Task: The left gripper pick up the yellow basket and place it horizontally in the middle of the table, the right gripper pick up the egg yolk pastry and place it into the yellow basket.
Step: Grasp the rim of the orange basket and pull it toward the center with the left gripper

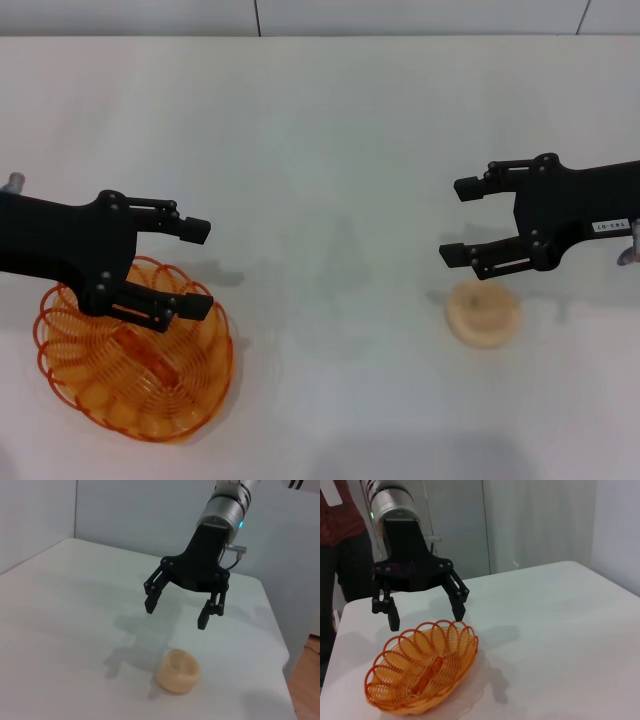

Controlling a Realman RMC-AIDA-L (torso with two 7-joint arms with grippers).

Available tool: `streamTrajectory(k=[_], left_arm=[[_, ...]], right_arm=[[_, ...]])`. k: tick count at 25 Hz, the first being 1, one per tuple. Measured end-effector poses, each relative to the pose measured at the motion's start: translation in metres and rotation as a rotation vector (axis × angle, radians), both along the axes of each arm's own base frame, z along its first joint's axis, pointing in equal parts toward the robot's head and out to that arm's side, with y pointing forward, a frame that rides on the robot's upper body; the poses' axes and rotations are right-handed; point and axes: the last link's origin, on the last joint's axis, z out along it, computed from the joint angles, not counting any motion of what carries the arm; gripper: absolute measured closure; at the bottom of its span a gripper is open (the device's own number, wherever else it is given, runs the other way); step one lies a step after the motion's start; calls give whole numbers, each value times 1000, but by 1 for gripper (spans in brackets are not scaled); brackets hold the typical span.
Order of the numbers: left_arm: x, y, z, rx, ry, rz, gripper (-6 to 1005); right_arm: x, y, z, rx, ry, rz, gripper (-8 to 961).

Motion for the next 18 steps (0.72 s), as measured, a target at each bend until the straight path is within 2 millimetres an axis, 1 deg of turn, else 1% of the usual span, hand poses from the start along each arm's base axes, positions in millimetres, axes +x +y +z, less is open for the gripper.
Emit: streamTrajectory(k=[18], left_arm=[[3,2,2,7,-17,8,150]], right_arm=[[0,1,1,6,-4,-1,136]])
